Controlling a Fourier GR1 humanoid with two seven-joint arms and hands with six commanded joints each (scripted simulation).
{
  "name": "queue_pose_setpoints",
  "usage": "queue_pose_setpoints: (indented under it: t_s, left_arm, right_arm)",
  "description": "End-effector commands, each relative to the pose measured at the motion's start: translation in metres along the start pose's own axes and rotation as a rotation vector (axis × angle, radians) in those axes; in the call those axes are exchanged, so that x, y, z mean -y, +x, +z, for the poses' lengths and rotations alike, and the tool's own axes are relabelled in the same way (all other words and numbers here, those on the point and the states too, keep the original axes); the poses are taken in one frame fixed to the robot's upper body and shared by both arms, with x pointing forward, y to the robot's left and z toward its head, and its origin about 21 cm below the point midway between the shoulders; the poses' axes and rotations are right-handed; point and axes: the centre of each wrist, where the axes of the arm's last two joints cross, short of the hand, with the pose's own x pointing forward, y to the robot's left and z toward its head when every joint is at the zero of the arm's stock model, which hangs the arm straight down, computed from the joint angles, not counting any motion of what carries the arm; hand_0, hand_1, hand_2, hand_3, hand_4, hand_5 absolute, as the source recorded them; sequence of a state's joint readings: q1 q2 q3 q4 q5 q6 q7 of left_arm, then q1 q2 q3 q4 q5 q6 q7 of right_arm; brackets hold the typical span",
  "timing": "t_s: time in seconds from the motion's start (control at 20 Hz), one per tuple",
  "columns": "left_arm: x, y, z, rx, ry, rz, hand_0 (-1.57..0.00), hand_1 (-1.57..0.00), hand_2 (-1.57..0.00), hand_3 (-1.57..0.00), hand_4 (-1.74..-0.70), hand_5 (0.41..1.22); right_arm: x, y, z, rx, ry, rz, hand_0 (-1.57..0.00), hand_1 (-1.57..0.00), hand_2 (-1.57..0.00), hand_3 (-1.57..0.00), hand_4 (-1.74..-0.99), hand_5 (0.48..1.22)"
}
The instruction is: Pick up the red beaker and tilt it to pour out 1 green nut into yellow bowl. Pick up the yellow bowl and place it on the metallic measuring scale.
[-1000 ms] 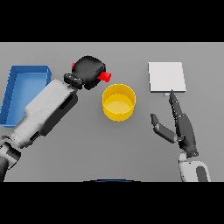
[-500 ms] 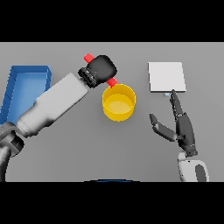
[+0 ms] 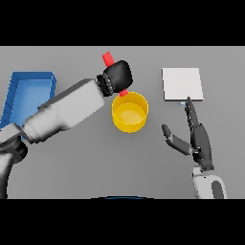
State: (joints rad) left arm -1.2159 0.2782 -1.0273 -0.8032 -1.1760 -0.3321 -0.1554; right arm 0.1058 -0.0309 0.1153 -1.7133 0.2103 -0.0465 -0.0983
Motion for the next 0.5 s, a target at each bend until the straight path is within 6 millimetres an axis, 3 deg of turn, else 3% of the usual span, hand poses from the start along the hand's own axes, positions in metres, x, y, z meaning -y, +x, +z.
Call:
queue_pose_setpoints:
  t_s: [0.0, 0.2, 0.35, 0.45]
  left_arm:
    - [0.0, 0.0, -0.001, -0.005, -0.004, -0.042, -1.57, -1.57, -1.57, -1.56, -1.74, 1.221]
    - [-0.001, 0.001, -0.003, 0.009, -0.017, -0.16, -1.57, -1.57, -1.57, -1.57, -1.73, 1.221]
    - [-0.019, 0.004, -0.008, -0.009, -0.002, -0.274, -1.57, -1.57, -1.57, -1.57, -1.73, 1.221]
    - [-0.031, -0.004, -0.004, -0.007, -0.001, -0.362, -1.57, -1.57, -1.57, -1.57, -1.73, 1.221]
  right_arm:
    - [0.001, -0.001, 0.002, -0.002, -0.003, 0.004, 0.0, 0.0, 0.0, 0.0, -1.13, 0.565]
    - [0.002, -0.001, -0.002, 0.02, 0.002, 0.01, 0.0, 0.0, 0.0, 0.0, -1.136, 0.579]
    - [0.001, 0.0, -0.002, 0.007, -0.002, 0.007, 0.0, 0.0, 0.0, 0.0, -1.13, 0.577]
    - [0.002, 0.001, -0.001, 0.023, 0.0, 0.013, 0.0, 0.0, 0.0, 0.0, -1.133, 0.575]
